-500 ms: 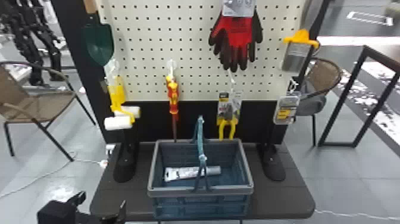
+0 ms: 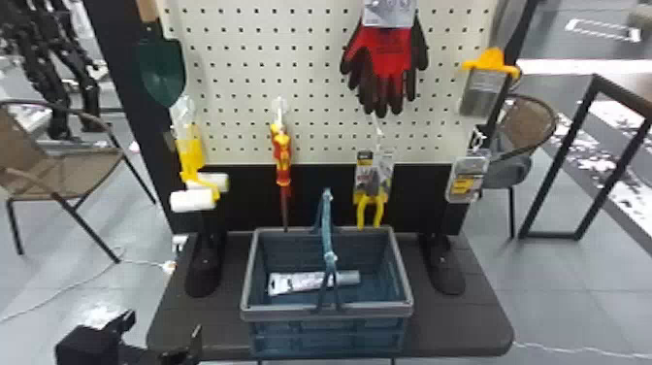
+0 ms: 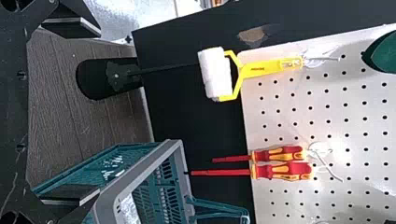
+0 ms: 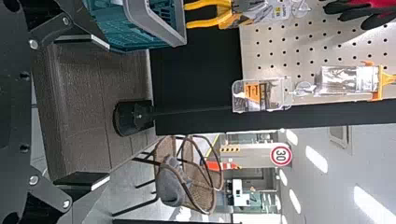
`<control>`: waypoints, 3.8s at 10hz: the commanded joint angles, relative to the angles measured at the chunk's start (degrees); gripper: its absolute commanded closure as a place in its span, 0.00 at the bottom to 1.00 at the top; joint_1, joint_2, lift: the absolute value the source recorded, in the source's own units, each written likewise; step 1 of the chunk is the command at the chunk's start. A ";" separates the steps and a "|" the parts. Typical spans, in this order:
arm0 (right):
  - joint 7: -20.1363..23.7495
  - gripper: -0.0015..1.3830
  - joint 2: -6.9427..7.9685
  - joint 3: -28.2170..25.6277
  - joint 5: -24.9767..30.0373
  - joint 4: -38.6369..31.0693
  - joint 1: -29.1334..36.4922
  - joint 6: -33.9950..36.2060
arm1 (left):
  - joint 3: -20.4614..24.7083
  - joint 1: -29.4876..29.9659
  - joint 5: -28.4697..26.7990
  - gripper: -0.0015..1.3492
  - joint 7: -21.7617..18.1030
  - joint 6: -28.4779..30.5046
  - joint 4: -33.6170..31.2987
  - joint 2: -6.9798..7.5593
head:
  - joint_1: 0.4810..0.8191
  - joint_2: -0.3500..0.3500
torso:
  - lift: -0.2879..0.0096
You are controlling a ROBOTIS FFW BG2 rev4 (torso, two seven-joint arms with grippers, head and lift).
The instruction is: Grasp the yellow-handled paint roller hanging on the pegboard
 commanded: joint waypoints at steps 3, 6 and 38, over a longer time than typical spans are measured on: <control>0.01 0.22 0.00 0.00 0.00 0.10 0.00 0.00 | 0.12 -0.17 0.35 0.10 0.00 0.07 0.00 -0.15 | 0.20 0.50 | 0.63; 0.01 0.22 0.00 0.00 -0.09 0.19 0.00 0.00 | 1.43 -1.84 1.15 0.11 -2.64 2.79 -0.62 -0.15 | 0.20 0.50 | 0.63; 5.28 0.22 3.60 -0.09 -0.18 4.85 -5.01 0.88 | -7.97 -50.80 8.00 0.90 -19.86 9.29 35.51 16.87 | 0.20 0.50 | 0.63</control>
